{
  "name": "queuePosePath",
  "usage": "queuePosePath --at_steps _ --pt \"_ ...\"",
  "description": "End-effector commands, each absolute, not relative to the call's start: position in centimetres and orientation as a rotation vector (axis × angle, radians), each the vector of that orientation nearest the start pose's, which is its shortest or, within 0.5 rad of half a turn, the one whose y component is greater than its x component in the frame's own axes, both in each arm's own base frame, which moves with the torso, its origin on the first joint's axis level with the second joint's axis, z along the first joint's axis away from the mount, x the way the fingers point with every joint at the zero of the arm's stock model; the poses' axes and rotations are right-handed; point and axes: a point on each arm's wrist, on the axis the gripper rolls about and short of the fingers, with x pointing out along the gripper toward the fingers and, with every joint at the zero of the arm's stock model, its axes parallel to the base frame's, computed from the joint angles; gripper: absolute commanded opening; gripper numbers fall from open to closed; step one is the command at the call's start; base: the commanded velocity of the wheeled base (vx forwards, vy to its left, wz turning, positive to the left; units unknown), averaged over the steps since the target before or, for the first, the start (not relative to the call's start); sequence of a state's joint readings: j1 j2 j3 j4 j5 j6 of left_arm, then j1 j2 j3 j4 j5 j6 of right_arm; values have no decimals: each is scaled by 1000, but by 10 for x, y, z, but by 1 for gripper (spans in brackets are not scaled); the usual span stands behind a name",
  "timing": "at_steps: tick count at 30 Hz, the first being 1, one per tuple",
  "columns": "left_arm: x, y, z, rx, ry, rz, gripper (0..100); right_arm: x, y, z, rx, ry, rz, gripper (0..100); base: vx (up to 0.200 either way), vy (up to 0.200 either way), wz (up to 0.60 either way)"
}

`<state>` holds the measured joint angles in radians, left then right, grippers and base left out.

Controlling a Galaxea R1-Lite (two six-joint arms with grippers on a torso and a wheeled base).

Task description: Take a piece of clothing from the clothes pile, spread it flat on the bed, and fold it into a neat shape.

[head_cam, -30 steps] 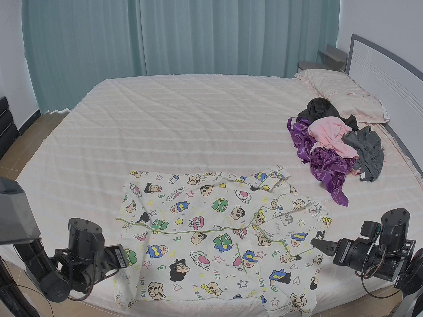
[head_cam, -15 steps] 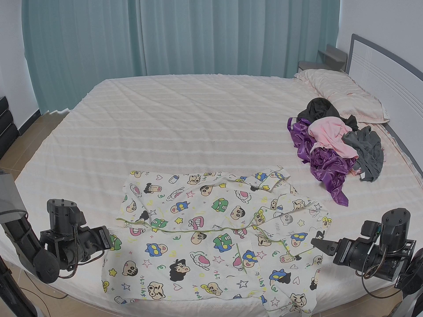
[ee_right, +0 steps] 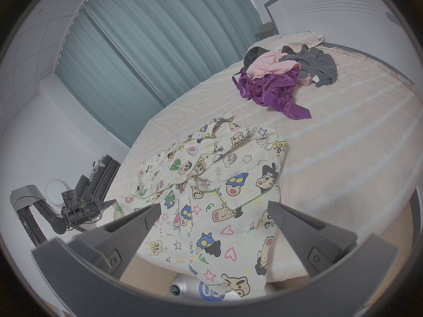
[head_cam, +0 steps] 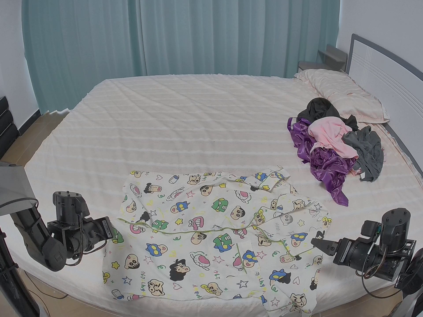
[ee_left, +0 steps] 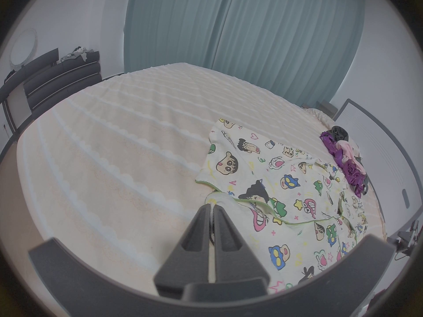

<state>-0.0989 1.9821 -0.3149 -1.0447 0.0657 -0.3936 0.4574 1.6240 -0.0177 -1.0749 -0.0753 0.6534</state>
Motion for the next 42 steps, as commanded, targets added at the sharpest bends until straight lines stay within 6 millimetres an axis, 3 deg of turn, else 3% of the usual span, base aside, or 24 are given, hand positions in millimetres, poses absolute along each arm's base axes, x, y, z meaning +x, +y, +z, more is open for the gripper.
queuePosePath --at_steps 1,2,3,14,20,25,31,38,39,42 --pt "264 -21 27 -321 637 104 0 156 75 70 489 617 190 100 0 0 0" --pt "264 -21 27 -321 637 104 0 156 75 70 489 617 190 100 0 0 0" --pt "268 -16 25 -318 637 121 100 156 75 70 489 617 190 100 0 0 0" --pt "268 7 33 -378 602 147 100 156 75 69 491 620 188 100 0 0 0" --pt "231 -1 56 -455 586 27 100 156 75 70 495 618 190 100 0 0 0" --pt "214 -10 67 -552 565 13 100 162 78 71 514 613 197 100 0 0 0" --pt "189 -20 86 -710 504 -20 100 190 90 86 531 561 206 100 0 0 0" --pt "180 -26 85 -700 524 -54 100 228 106 95 538 554 204 100 171 0 0" --pt "177 -28 83 -694 536 -61 100 247 110 92 539 559 180 100 0 0 0" --pt "176 -28 82 -690 541 -65 100 269 116 84 538 566 168 100 0 0 0"
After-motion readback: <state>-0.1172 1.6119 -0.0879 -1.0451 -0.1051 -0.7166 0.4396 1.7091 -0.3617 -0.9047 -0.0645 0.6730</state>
